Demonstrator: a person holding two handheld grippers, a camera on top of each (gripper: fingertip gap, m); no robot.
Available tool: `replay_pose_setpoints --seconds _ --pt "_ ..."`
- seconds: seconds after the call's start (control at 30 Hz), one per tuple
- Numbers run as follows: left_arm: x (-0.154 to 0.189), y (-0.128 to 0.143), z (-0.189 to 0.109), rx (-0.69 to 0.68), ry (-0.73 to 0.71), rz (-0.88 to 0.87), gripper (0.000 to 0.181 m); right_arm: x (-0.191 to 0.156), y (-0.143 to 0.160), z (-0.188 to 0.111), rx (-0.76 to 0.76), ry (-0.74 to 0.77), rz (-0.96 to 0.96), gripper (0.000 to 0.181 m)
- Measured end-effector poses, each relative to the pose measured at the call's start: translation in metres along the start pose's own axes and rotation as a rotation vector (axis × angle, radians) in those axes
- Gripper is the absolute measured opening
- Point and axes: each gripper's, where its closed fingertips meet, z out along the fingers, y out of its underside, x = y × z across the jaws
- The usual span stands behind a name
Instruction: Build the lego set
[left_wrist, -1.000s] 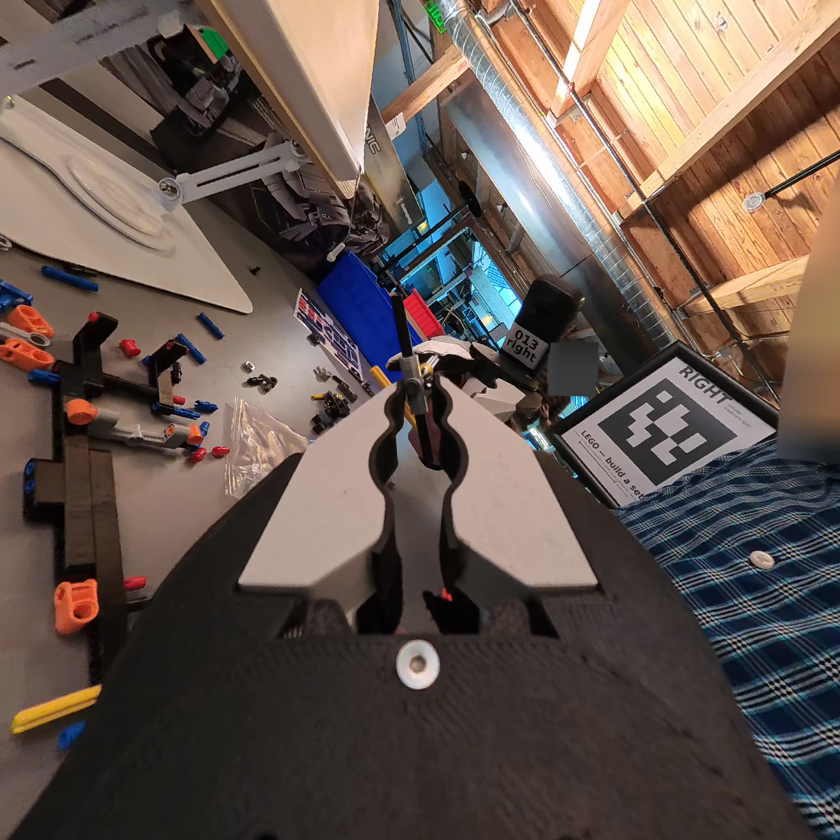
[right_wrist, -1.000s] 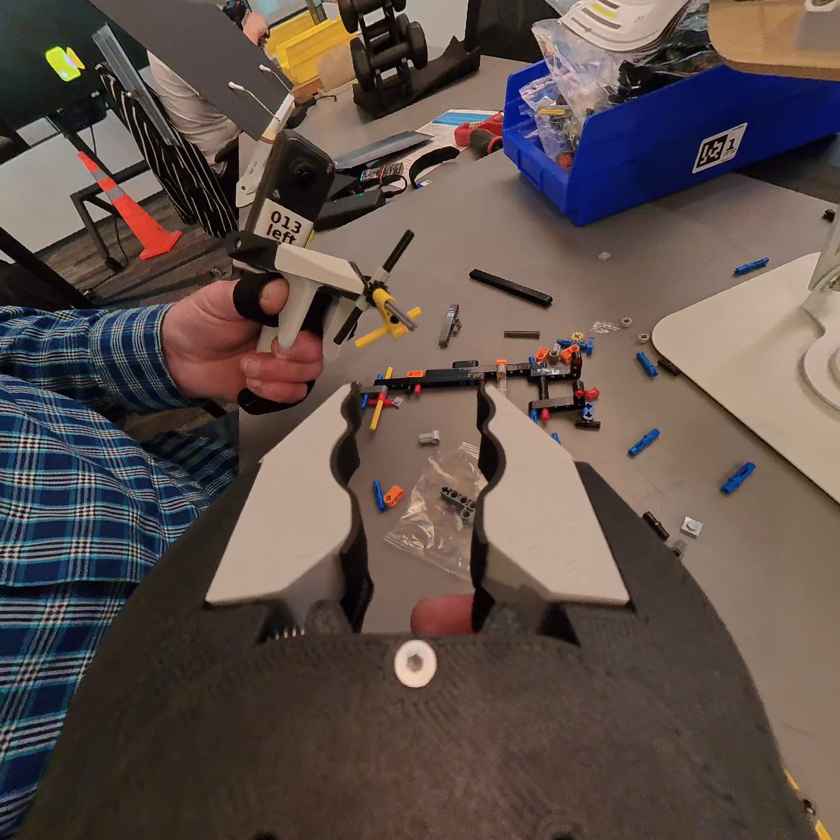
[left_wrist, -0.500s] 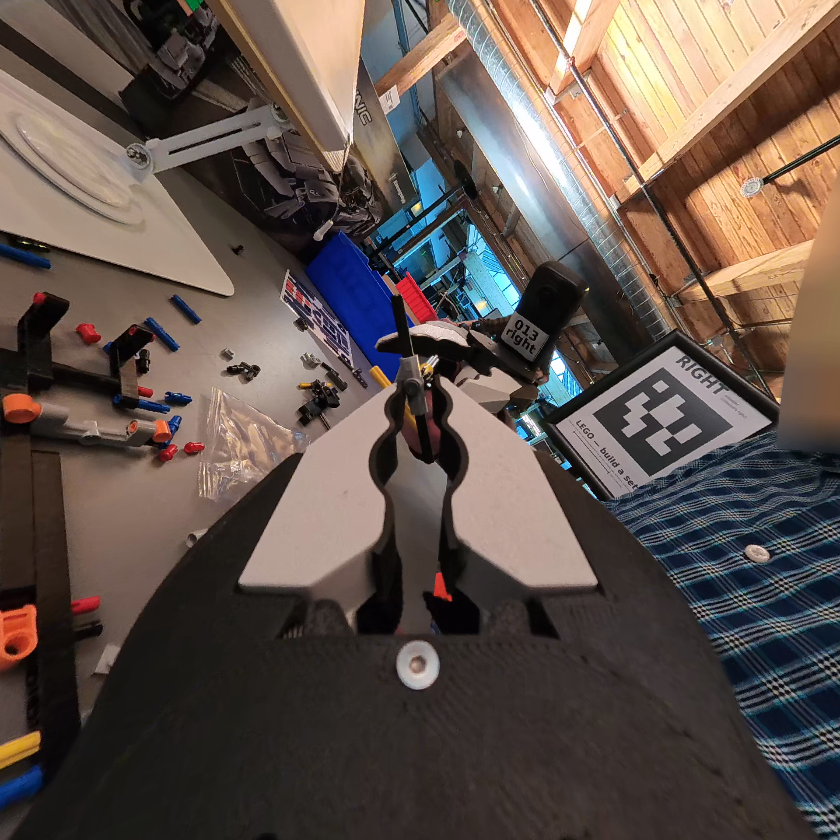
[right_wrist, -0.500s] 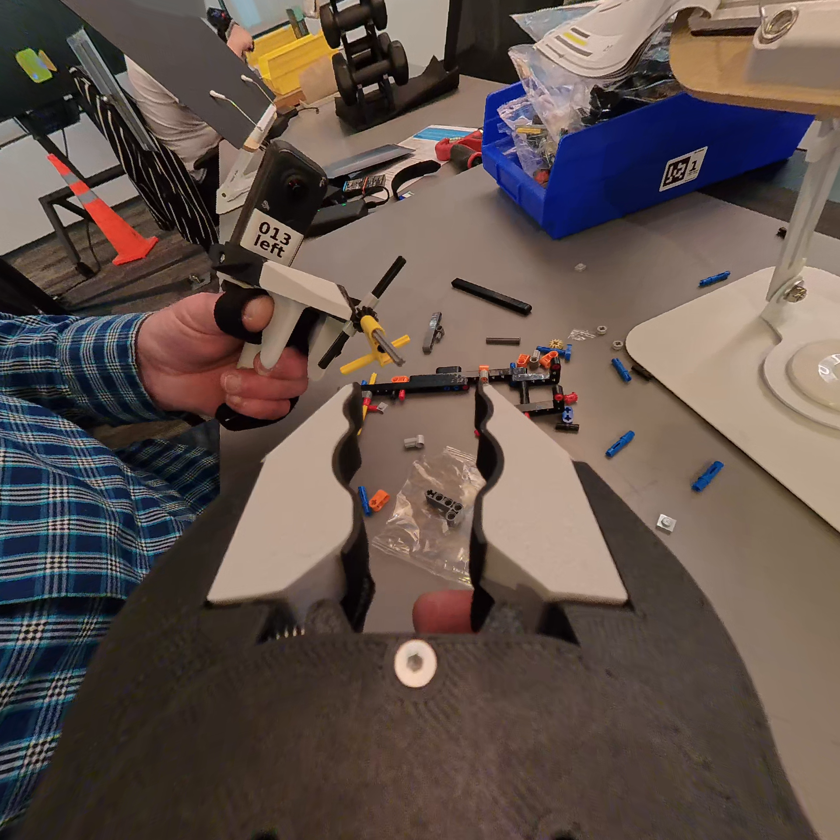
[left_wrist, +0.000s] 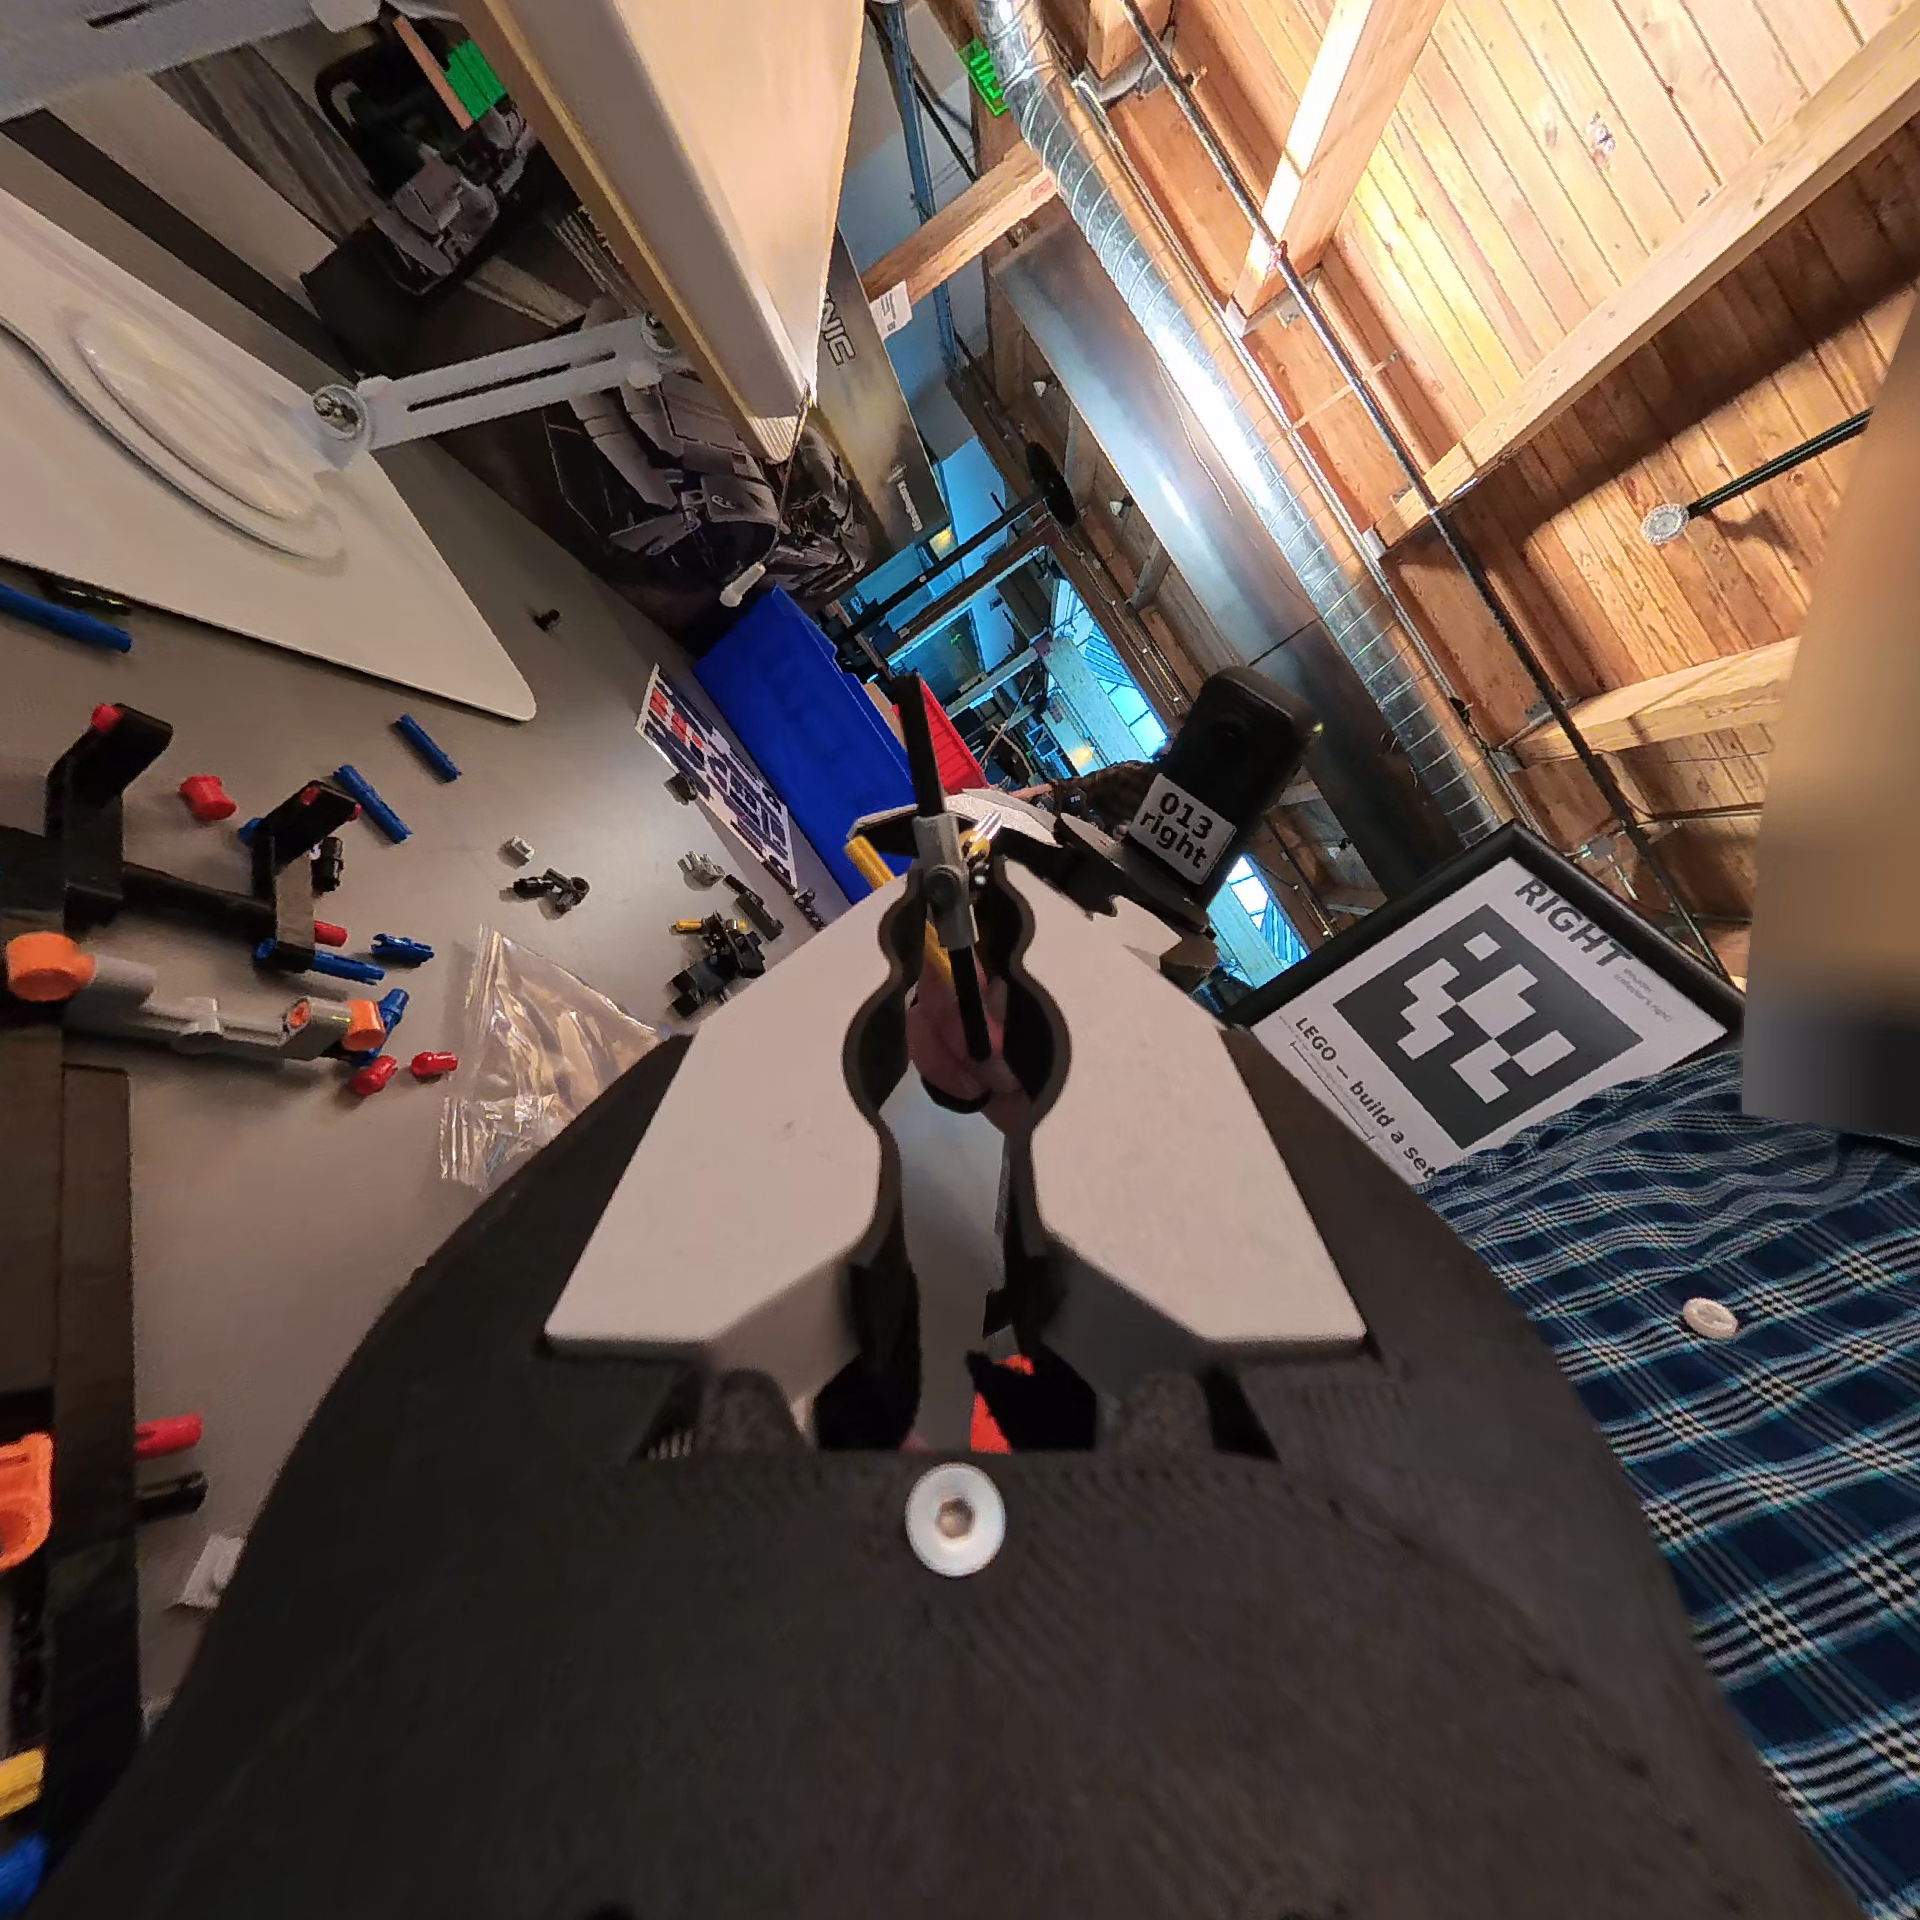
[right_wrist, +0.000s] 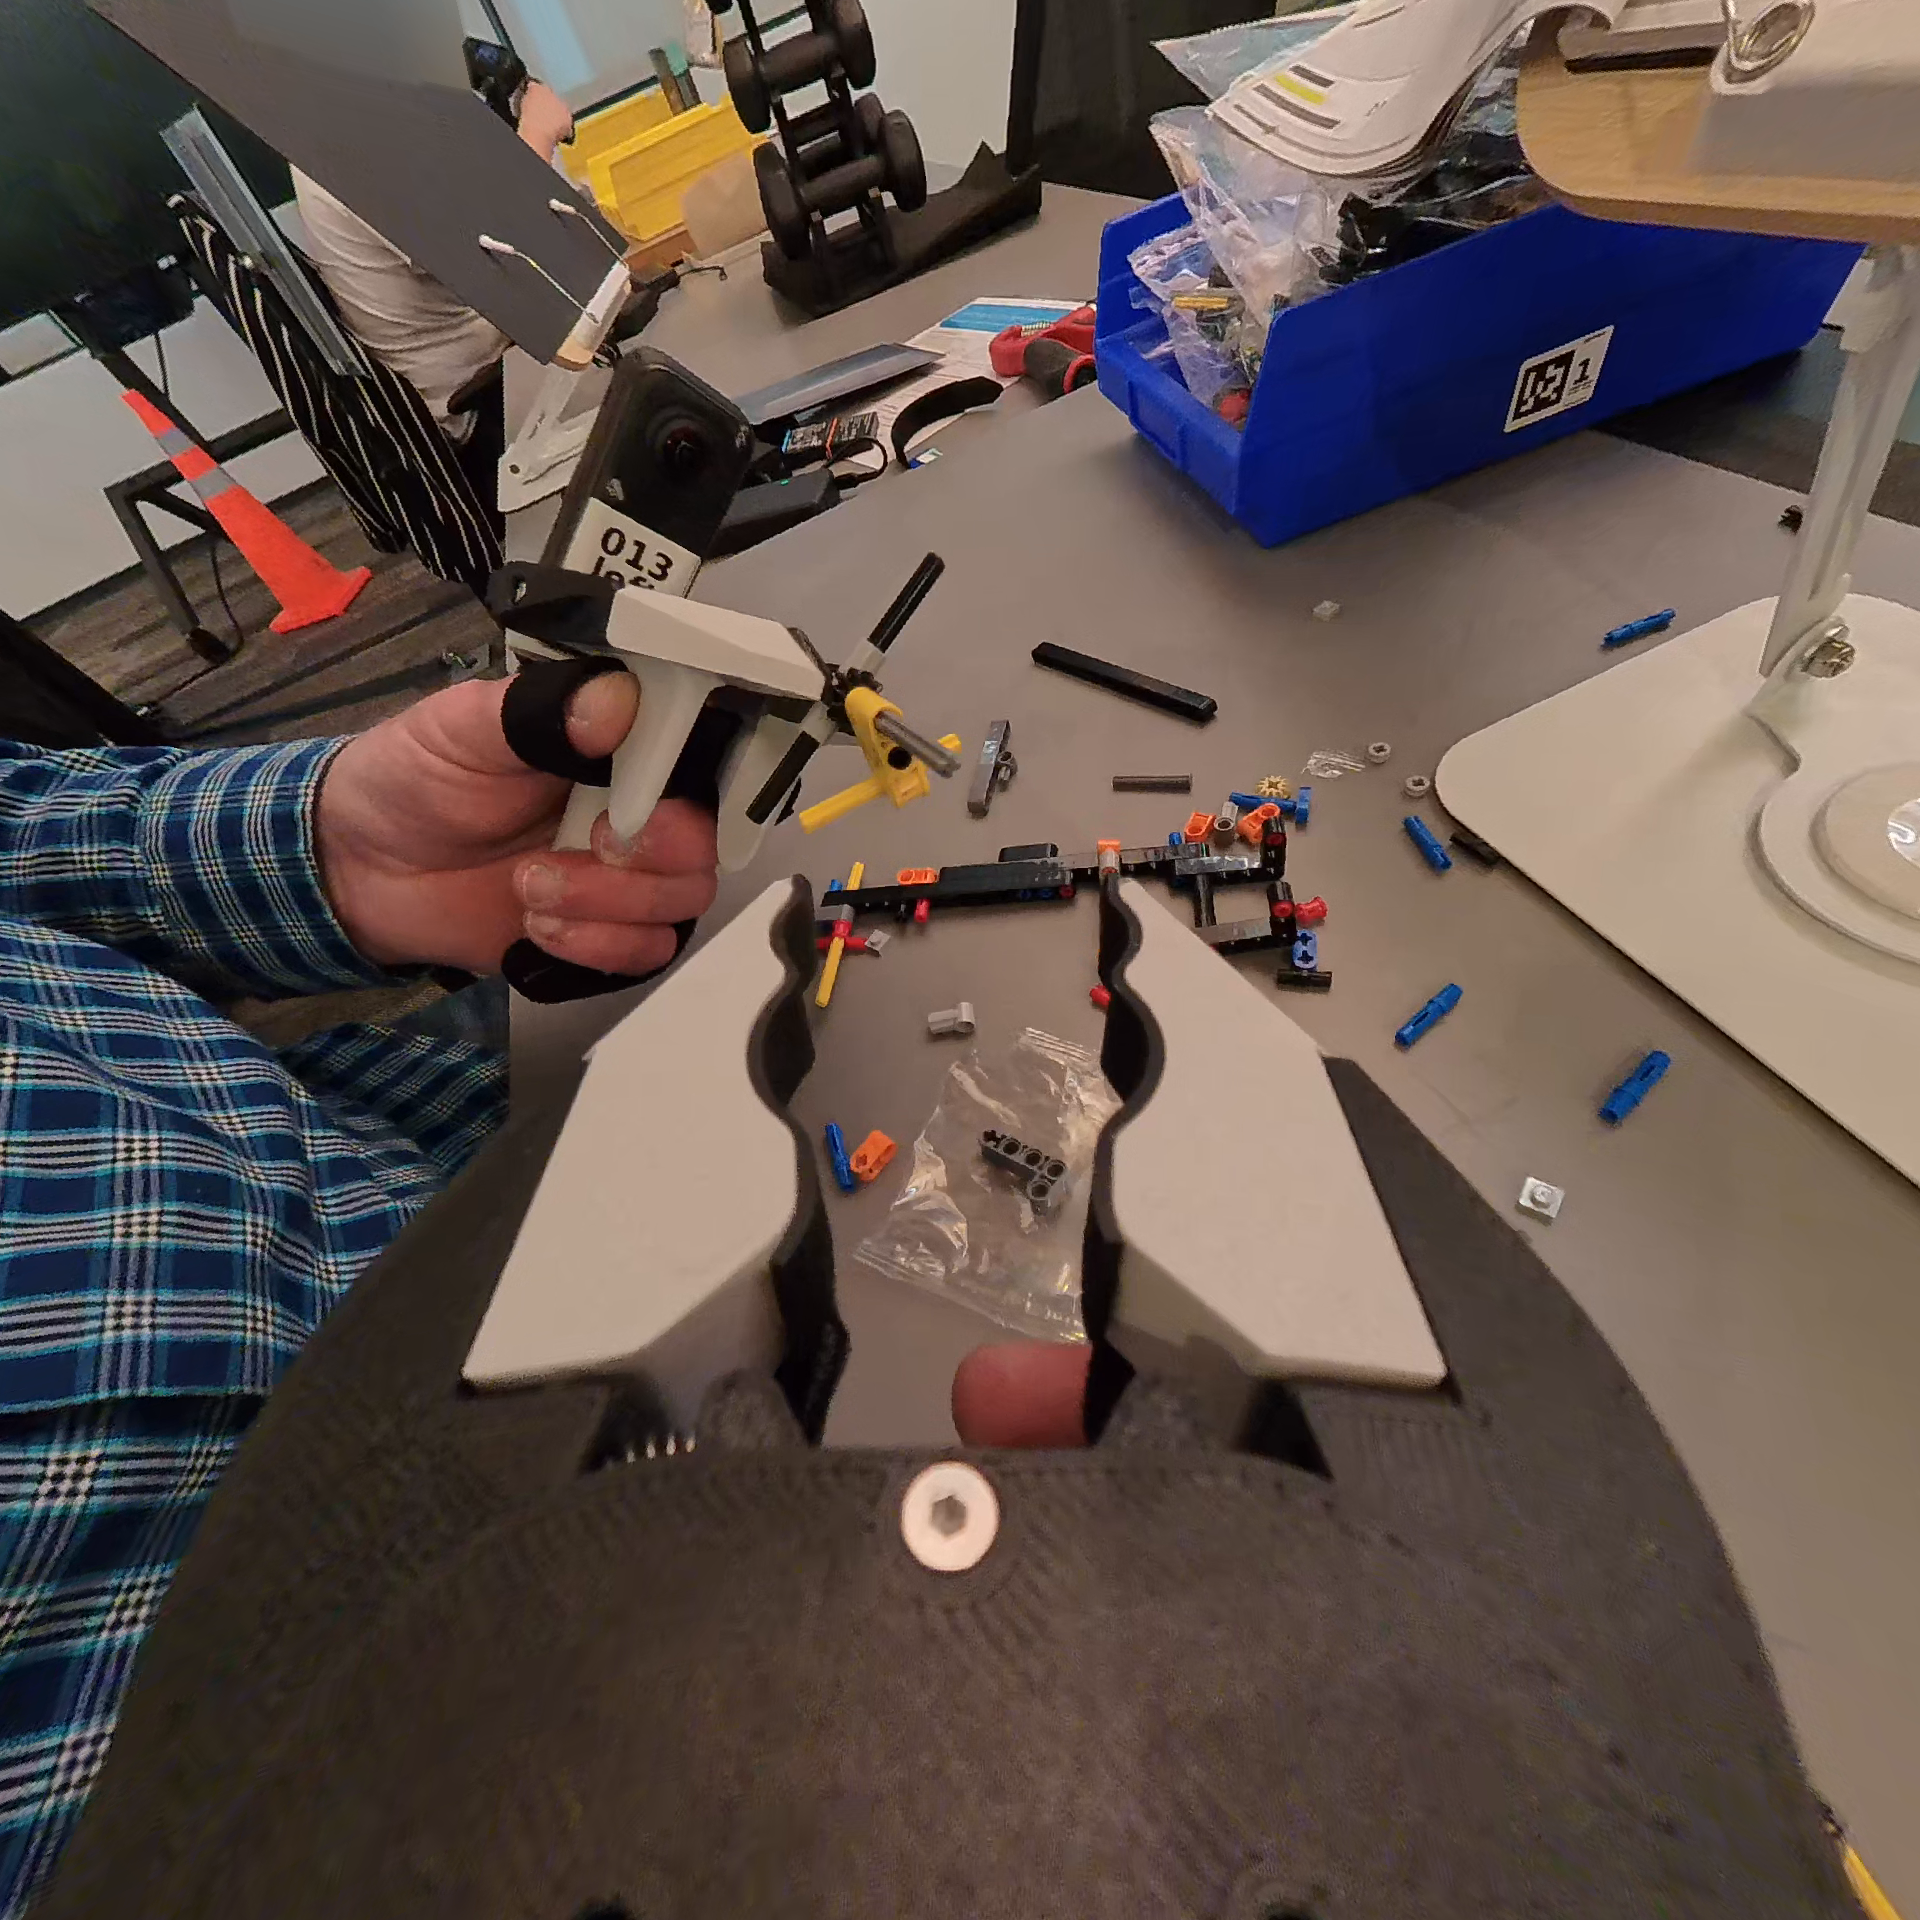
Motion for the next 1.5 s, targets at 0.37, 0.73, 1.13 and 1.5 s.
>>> replay_pose_setpoints --seconds 0.37,0.73,1.13,1.5 --pt "0.002 -0.001 0.0 -0.041 -0.002 0.0 0.009 0.002 -0.009 0.001 -0.038 0.013 -0.119 0.038" --pt "0.0 0.007 0.001 -0.095 -0.016 -0.011 0.009 -0.009 -0.007 0.015 -0.147 -0.021 -0.316 0.005" --pt "0.002 0.004 0.0 -0.1 0.003 -0.004 0.009 -0.016 -0.006 0.015 -0.141 -0.053 -0.318 0.002" --pt "0.003 0.005 0.003 -0.107 0.009 0.007 0.009 -0.017 -0.01 0.011 -0.114 -0.08 -0.265 0.003"
